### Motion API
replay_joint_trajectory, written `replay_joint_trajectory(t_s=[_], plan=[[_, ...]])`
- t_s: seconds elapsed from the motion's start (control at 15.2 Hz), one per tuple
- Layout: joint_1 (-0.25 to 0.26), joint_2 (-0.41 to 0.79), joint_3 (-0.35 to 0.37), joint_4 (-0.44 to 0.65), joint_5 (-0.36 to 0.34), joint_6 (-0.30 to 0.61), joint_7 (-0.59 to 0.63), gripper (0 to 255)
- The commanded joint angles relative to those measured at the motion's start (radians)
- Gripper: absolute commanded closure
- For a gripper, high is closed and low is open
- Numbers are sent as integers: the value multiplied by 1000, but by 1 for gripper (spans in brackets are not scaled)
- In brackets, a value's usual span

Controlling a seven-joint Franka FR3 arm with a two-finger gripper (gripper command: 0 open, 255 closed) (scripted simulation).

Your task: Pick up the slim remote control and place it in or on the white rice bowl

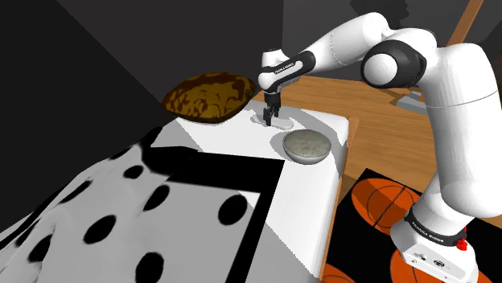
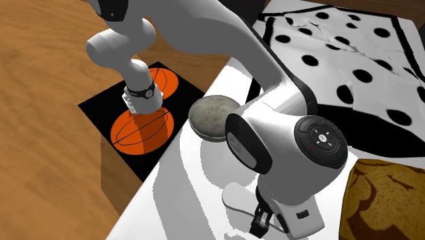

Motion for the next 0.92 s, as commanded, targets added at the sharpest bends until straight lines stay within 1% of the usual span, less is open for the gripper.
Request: replay_joint_trajectory(t_s=[0.0, 0.59, 0.86], plan=[[0, 0, 0, 0, 0, 0, 0, 255], [0, 0, 0, 0, 0, 0, 0, 255], [1, -21, -2, 22, -3, -43, 1, 255]])
